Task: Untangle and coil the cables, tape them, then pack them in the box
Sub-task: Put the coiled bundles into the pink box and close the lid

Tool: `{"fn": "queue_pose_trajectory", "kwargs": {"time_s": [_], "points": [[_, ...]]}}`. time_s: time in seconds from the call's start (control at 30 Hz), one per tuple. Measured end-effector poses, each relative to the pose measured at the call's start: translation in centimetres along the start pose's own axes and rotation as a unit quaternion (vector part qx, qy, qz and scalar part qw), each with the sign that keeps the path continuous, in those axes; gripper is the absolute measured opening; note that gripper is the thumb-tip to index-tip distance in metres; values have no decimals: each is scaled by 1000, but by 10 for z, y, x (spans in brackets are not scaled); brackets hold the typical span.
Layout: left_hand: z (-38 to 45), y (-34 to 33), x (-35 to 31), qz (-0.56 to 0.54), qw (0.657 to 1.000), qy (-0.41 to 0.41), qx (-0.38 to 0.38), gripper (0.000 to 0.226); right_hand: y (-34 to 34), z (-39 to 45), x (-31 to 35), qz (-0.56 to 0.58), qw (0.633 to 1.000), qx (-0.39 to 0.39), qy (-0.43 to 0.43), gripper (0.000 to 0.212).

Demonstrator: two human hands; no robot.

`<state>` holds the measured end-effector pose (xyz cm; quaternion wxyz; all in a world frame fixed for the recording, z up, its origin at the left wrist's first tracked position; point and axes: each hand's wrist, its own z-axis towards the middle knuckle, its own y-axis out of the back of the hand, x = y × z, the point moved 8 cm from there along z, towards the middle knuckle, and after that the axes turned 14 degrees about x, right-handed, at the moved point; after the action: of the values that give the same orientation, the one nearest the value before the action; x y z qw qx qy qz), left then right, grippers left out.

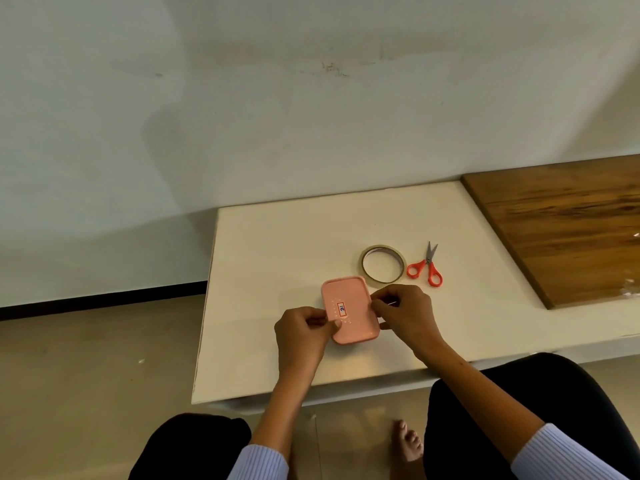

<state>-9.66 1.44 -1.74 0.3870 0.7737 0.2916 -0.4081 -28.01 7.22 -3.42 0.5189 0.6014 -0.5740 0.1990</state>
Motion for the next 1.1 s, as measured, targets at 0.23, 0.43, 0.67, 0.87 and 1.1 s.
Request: {"fn": "queue_pose_trajectory", "kwargs": {"time_s": [0.23,0.43,0.67,0.87,1.1], "points": [[5,2,15,-59,998,30,-23,34,0,6,-5,-24,1000,-13,8,10],[8,-2,31,-162,984,74,-1,19,-10,9,-22,203,974,65,-79,24],[13,-6,38,-205,974,92,10,16,-11,16,-25,246,953,107,-138,17],[13,1,9,22,999,-10,-29,55,-9,16,-16,165,985,43,-30,30],[21,-39,-16,361,920,-95,124,63,-9,18,13,-85,993,58,63,48]]}}
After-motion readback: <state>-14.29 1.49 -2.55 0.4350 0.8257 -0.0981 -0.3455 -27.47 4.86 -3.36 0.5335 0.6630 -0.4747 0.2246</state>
